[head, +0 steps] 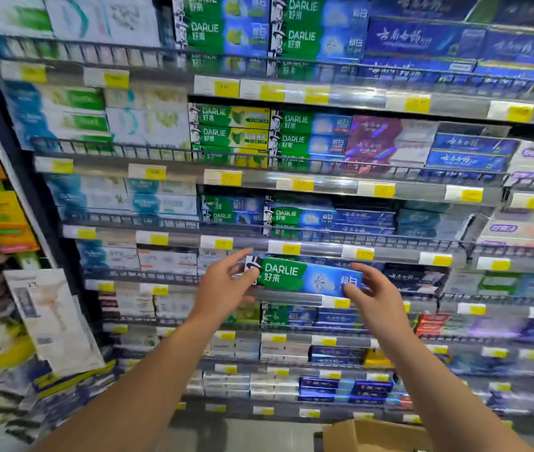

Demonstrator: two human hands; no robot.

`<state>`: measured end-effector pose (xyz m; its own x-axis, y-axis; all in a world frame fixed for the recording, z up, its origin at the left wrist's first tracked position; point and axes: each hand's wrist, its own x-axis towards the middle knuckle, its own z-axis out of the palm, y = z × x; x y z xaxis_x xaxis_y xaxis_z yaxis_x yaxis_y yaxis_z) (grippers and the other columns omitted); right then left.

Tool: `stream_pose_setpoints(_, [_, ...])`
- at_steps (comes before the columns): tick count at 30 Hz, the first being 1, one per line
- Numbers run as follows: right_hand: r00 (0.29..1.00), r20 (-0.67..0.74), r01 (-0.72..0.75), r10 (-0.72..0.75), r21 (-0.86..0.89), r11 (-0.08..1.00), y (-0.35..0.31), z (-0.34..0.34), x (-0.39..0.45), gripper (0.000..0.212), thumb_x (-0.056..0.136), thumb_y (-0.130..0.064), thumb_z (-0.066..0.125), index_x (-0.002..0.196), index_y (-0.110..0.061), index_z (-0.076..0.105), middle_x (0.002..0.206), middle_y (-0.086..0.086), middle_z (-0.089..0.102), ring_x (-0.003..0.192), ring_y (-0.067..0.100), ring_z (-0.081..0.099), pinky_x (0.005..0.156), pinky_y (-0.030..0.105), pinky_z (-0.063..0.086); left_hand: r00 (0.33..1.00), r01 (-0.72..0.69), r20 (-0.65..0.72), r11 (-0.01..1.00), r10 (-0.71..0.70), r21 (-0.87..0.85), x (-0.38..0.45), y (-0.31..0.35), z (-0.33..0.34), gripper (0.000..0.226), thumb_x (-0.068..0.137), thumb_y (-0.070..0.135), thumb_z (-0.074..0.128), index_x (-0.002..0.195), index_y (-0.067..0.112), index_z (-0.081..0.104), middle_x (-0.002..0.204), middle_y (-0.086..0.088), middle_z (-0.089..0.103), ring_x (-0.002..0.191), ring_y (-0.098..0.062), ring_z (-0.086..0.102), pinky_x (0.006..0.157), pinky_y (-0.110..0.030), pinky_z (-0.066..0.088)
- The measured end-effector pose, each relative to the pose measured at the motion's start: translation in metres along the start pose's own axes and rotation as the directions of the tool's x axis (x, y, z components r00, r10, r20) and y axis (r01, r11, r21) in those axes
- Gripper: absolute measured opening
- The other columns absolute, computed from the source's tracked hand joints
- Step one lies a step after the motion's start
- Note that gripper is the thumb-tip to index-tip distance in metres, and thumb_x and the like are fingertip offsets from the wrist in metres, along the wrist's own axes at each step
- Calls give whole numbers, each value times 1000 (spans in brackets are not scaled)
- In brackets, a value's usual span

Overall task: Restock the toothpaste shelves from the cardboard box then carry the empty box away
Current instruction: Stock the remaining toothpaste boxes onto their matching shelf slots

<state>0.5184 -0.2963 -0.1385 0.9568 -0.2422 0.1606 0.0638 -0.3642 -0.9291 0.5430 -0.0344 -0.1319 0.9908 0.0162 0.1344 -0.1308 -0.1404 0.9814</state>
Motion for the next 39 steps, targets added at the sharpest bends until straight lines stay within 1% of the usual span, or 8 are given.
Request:
stream_pose_setpoints(3, [999, -35, -20, 22, 33, 999, 3, 5, 41, 45, 90, -21, 68, 133, -22, 54, 131, 4, 55, 113, 11, 49, 90, 34, 42, 999, 20, -46, 1000, -20, -1, 36, 1, 10, 47, 92, 20, 66, 135, 32, 54, 145, -3, 46, 104, 6, 55, 78, -26, 58])
stream_pose_setpoints(8, [999, -12, -46, 48, 149, 988, 10, 11, 111, 47, 88, -17, 71, 132, -19, 55, 125, 2, 54, 112, 15, 50, 89, 33, 42, 991, 72, -106, 996, -77, -49, 98, 1, 33, 51, 93, 15, 65, 141, 23, 49, 144, -9, 48, 71, 11, 64, 84, -35, 57])
stream_pose_setpoints(12, [999, -13, -36, 39, 198, 979, 18, 12, 167, 45, 85, -14, 74, 126, -25, 58, 121, 0, 57, 108, 14, 53, 87, 33, 43, 985, 74, -156, 997, -78, -37, 143, 0, 51, 48, 90, 16, 68, 134, 31, 55, 142, -2, 51, 113, -10, 58, 96, -39, 53])
stream_pose_setpoints(14, [999, 1, -46, 47, 231, 972, 20, 13, 190, 45, 84, -15, 75, 125, -26, 59, 120, -1, 57, 108, 13, 53, 88, 33, 43, 981, 89, -166, 992, -102, -87, 162, -1, 58, 45, 91, 13, 67, 130, 32, 56, 142, -4, 51, 117, -14, 56, 94, -37, 53])
stream_pose_setpoints(18, [999, 10, -50, 49, 305, 951, 19, 14, 220, 38, 84, -8, 73, 116, -22, 58, 105, -8, 59, 94, 1, 55, 77, 19, 44, 972, 119, -184, 982, -145, -144, 192, -1, 69, 48, 92, 6, 64, 135, 22, 53, 139, -9, 52, 101, -13, 61, 74, -23, 56])
stream_pose_setpoints(27, [994, -105, 27, 8, 324, 946, 19, 25, 246, 37, 85, -8, 72, 115, -27, 61, 105, -13, 60, 96, 0, 55, 86, 27, 44, 950, 50, -309, 999, -46, 6, 215, -5, 80, 50, 91, 19, 66, 139, 18, 52, 139, -3, 53, 118, -14, 52, 103, -30, 40])
stream_pose_setpoints(32, [987, -155, 22, 38, 365, 931, 20, 32, 256, 39, 87, -9, 71, 122, -19, 59, 111, -8, 59, 102, 7, 56, 92, 30, 46, 941, 37, -336, 999, -38, -9, 226, -6, 86, 49, 92, 21, 66, 139, 19, 52, 107, 13, 57, 94, -4, 54, 93, -27, 44])
stream_pose_setpoints(39, [983, -180, 20, 33, 287, 958, 25, 38, 270, 30, 86, -14, 72, 114, -17, 61, 106, -3, 63, 101, 15, 59, 90, 36, 48, 940, 43, -340, 998, -27, 41, 246, -11, 85, 49, 91, 21, 67, 136, 10, 54, 99, 12, 59, 96, -15, 58, 86, -29, 45])
